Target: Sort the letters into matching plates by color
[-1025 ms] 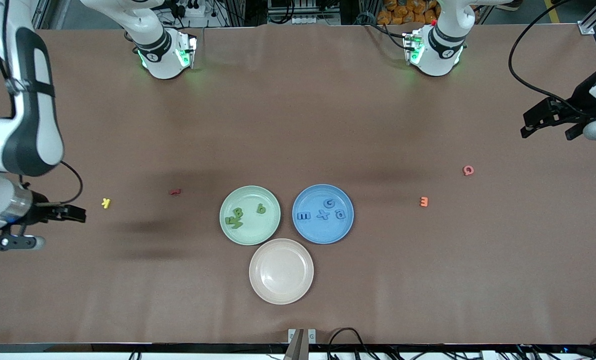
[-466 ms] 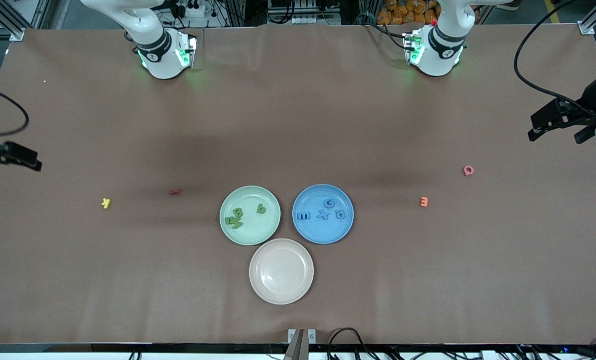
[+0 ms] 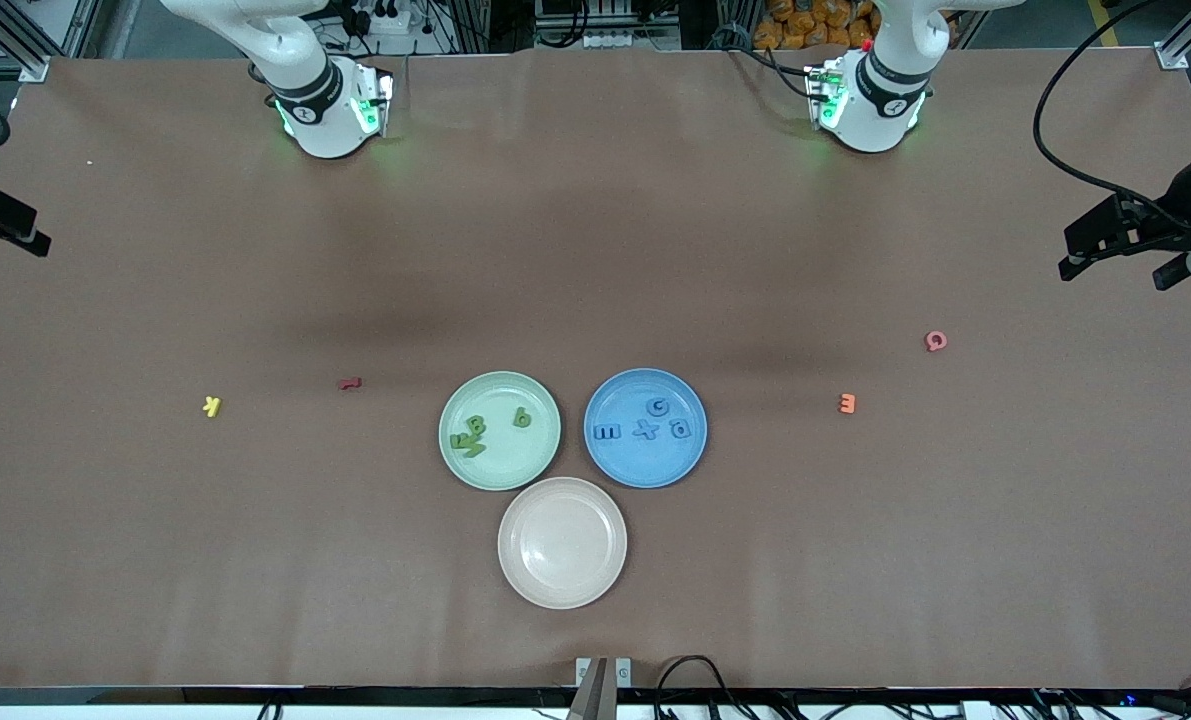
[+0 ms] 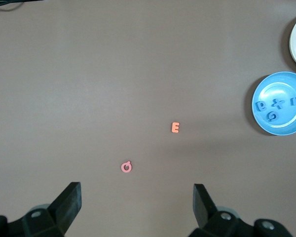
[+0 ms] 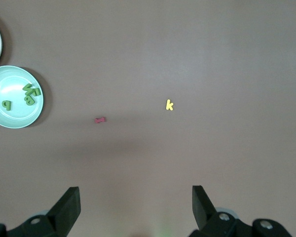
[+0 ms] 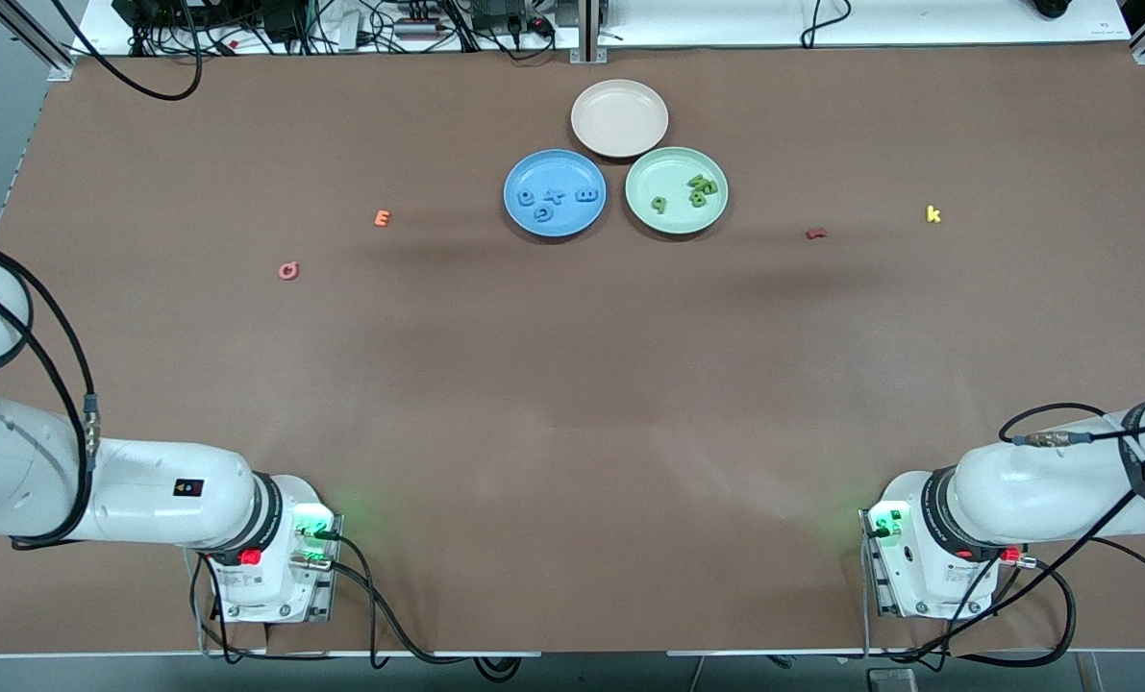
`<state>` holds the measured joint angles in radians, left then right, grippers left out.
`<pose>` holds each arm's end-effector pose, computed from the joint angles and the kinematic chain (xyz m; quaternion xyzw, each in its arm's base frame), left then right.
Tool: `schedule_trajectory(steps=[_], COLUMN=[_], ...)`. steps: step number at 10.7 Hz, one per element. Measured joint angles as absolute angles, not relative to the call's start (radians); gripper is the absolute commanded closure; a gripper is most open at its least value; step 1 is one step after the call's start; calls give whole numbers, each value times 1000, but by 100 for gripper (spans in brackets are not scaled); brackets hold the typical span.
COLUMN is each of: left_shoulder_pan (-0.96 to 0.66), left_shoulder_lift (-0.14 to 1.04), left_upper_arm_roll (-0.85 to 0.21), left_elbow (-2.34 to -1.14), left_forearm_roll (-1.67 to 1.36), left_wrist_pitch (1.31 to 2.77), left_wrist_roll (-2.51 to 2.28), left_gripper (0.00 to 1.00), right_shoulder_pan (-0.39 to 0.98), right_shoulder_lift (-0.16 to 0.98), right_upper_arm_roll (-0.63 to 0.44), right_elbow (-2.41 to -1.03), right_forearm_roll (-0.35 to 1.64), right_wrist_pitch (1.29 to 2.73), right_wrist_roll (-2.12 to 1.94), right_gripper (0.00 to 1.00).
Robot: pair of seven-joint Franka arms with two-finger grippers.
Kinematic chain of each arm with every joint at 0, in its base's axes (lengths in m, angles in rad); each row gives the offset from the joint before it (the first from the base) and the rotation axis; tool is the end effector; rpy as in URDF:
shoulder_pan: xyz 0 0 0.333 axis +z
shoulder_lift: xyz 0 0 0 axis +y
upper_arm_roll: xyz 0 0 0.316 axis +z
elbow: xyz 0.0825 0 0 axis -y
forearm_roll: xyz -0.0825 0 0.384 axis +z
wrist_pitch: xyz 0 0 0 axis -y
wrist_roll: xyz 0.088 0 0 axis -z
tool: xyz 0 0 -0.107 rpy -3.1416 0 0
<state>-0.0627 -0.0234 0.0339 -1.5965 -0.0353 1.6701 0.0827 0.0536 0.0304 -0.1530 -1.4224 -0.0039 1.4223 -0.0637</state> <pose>0.5569 -0.0193 0.6345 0.9972 -0.0547 0.0489 0.0167 0.5457 -0.0533 0.6640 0.9997 -0.0181 -0.0154 0.0030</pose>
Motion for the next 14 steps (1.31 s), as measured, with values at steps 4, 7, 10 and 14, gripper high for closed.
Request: schedule_trajectory(steps=[4, 7, 10, 14], left_shoulder_pan=[-63, -66, -66, -66], left_shoulder_lift=[-24, -24, -24, -24], left_upper_arm_roll=[33, 26, 25, 25], left_elbow=[-1594, -1594, -1593, -1593], left_forearm_roll=[-21, 5, 5, 2], left_wrist_pitch=[1670, 1670, 1670, 1670], left_wrist_roll=[88, 89, 89, 89], left_gripper=[0, 0, 0, 0], right_shoulder_pan=[69, 80, 80, 80], right_shoulder_lift=[-18, -23, -30, -30], right_upper_arm_roll=[-149, -146, -146, -145], right_elbow=[-1555, -1566, -1566, -1567], right_forearm_roll=[-4, -4, -4, -4], right_wrist_pitch=[1518, 1524, 1522, 1524], right_wrist_roll=[-15, 9, 11, 21], right_gripper=[0, 0, 0, 0])
